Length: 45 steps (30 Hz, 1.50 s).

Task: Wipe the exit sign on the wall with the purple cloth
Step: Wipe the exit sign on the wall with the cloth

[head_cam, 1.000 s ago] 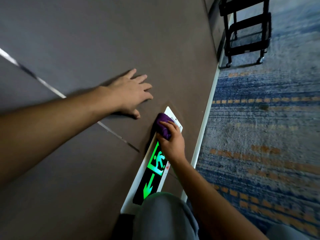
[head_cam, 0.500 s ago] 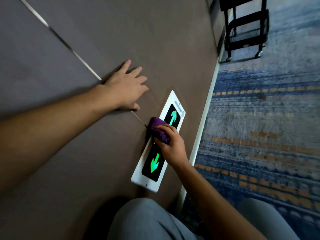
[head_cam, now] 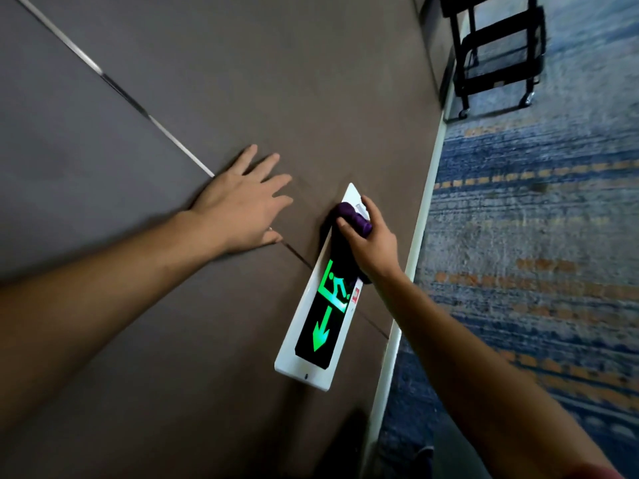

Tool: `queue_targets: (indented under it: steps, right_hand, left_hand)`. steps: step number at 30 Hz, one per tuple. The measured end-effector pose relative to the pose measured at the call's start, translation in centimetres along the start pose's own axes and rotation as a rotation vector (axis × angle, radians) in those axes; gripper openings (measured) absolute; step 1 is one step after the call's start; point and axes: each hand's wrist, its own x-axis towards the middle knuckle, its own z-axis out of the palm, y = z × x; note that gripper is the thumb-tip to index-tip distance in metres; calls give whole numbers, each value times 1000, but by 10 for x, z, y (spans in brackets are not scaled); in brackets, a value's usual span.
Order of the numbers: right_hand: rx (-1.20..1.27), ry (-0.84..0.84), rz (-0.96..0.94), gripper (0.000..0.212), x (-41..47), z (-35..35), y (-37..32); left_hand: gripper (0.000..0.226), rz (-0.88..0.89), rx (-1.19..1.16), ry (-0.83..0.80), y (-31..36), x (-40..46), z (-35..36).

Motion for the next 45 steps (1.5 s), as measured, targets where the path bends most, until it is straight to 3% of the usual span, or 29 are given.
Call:
queue_targets:
  steps: [3,9,16,20,26,30,32,35,40,45]
  right_hand:
    - [106,2,-21,54,-8,15,10]
    - [59,9,-139,41,-27,37,16]
    - [-22,-26,-160,47,-78,43,23]
    - [-97,-85,-167,58,-112,44,24]
    - [-95,-248,-81,52,-113,14,19]
    - [159,-120,105,52,-87,-12,18]
    - [295,-26,134,49,-74,-10,10]
    - [378,-21,158,41,-59,8,7]
    - [265,-47,77,14,-60,35,16]
    - [198,22,-77,21,-88,50,15]
  left_hand:
    - [62,34,5,23,1,1,1]
    - [52,5,9,40,12,-4,8]
    - [44,30,7,69,29,-28,12]
    - [52,52,59,84,33,-45,12]
    - [54,38,64,65,34,-50,14]
    - [52,43,31,64,33,-49,16]
    - [52,42,33,66,29,-48,13]
    - [51,37,-2,10,30,-46,13]
    - [51,35,-6,24,32,-40,16]
    - [51,35,12,47,31,-45,18]
